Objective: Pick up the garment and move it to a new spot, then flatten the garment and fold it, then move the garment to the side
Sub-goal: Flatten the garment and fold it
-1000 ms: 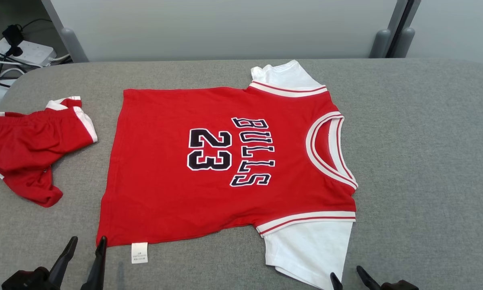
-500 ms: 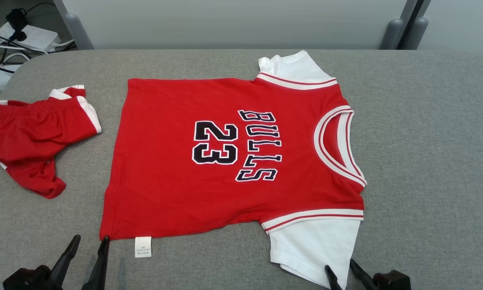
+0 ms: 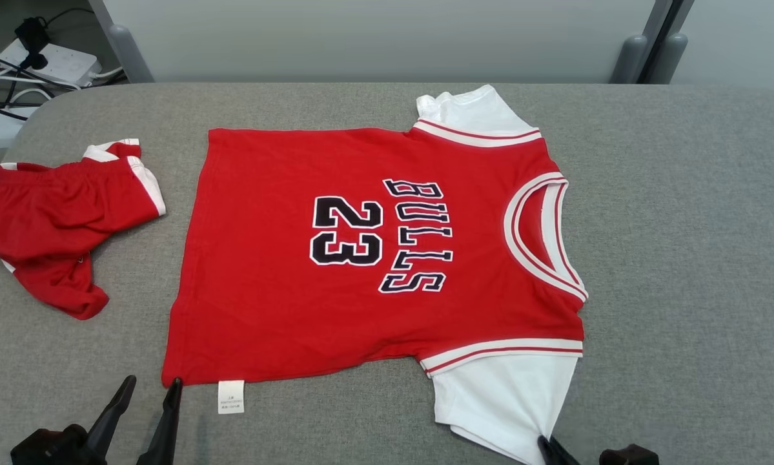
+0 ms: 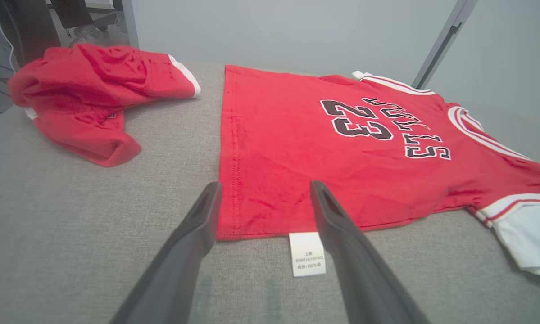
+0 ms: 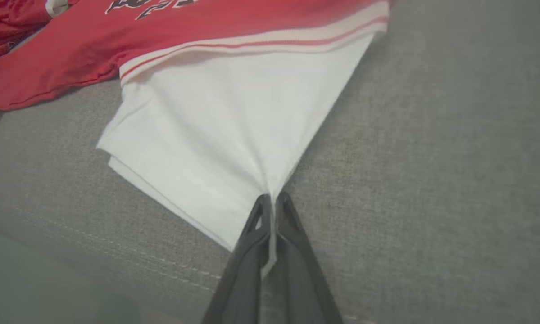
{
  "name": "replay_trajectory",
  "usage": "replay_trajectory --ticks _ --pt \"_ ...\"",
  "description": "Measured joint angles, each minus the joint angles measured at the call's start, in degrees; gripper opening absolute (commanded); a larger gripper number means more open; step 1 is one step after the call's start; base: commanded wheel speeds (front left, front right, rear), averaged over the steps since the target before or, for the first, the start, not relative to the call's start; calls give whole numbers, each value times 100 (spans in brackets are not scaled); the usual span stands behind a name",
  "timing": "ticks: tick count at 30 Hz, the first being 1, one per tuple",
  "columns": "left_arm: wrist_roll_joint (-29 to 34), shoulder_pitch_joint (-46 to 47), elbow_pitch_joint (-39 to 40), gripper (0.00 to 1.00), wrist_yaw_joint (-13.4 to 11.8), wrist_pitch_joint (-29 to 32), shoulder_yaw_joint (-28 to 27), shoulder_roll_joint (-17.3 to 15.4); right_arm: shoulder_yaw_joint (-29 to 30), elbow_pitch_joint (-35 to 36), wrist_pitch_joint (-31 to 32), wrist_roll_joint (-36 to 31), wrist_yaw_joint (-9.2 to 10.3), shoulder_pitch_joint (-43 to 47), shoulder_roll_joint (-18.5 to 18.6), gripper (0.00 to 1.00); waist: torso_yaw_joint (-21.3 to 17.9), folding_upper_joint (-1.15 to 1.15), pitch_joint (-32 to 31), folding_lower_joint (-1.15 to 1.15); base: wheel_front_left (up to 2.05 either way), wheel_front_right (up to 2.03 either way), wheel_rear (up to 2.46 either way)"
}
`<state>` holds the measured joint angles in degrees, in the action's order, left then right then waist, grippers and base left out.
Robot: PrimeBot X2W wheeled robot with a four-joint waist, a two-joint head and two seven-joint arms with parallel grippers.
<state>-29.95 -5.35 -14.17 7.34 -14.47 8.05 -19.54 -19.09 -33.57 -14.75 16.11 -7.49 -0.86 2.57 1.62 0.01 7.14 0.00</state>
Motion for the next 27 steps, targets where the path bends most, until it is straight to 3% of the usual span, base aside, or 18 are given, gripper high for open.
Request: replay_trajectory --ticks 8,15,25,27 --pt "-1 2 -19 100 0 0 208 -25 185 115 3 -52 -11 97 -35 0 -64 0 -20 0 0 0 0" --pt "-151 227 -527 100 0 0 528 -215 421 363 10 -256 -10 227 -24 0 -154 0 13 0 0 0 0" --pt "-932 833 -1311 100 8 0 926 -487 378 728 11 -307 -9 258 -25 0 -247 0 249 0 0 0 0" --pt "-1148 921 -1434 86 9 0 1048 -538 370 760 11 -320 -9 258 -24 0 -267 0 300 0 0 0 0"
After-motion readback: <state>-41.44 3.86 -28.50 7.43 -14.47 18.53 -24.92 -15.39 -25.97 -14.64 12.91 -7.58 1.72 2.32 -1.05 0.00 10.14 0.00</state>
